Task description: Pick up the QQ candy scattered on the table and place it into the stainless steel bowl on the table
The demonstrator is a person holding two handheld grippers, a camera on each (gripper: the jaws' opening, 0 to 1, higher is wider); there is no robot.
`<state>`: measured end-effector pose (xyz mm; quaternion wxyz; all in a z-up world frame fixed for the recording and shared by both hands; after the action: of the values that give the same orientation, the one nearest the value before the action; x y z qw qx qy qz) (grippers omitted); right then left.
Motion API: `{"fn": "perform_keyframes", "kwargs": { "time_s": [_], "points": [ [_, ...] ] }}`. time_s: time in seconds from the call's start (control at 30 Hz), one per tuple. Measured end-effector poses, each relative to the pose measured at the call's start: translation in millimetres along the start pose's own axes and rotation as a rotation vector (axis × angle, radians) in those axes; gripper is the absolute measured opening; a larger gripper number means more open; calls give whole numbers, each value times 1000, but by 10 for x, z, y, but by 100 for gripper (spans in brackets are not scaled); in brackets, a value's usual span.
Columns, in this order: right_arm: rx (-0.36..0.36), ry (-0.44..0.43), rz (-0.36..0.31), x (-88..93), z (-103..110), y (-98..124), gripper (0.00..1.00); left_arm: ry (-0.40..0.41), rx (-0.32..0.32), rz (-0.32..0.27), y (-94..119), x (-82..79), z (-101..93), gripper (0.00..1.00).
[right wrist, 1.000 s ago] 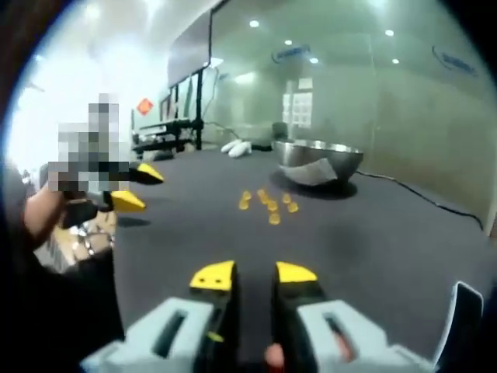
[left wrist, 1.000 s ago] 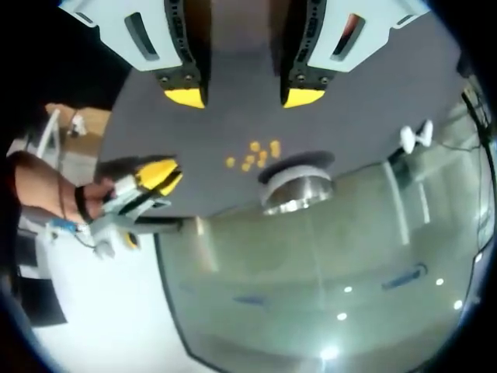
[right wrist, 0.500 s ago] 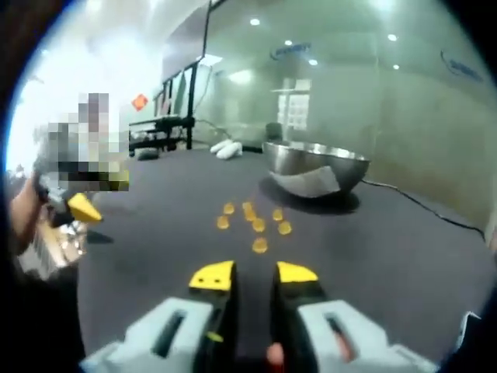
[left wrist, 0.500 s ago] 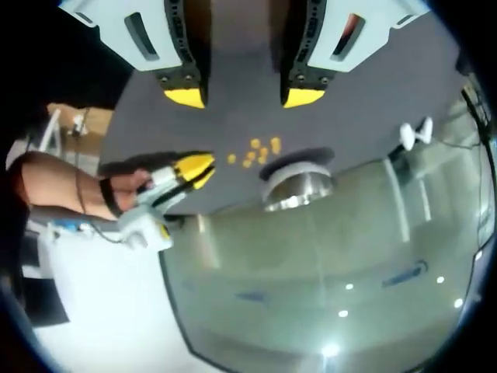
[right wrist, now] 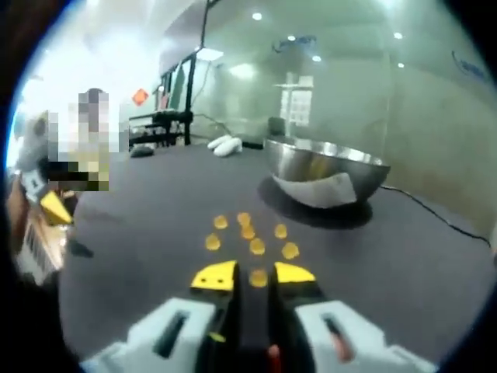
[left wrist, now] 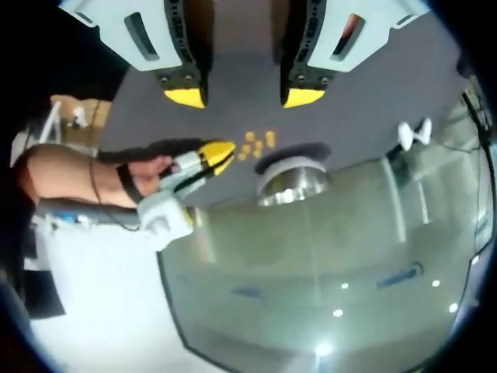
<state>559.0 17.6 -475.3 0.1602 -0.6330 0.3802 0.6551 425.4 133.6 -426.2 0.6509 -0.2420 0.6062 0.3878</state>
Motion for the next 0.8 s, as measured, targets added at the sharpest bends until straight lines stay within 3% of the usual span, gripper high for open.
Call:
{"fn": "perform_keyframes", "kwargs": {
  "time_s": [0.27, 0.6, 0.8],
  "points": [
    [-3, -35, -22, 2, 8, 8, 10, 2, 8, 18, -10, 53, -18, 39],
    [4, -32, -24, -4, 33, 31, 10, -4, 15, 20, -16, 55, -21, 39],
    [17, -27, -48, -120, 2, 113, 10, -6, 19, 22, -31, 54, -28, 39]
  ]
}}
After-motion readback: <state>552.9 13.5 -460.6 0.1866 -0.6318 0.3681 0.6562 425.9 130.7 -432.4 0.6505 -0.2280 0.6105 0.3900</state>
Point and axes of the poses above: the point that each gripper's makers call its tool centre point, and the gripper's own axes: y roughly backward along the fingers, z roughly to its left, x roughly out of its underside, the point moved 1 cm from there along y, roughly backward along the fingers, and after that the axes turned 5 degrees about -z, right-handed, at the moved point
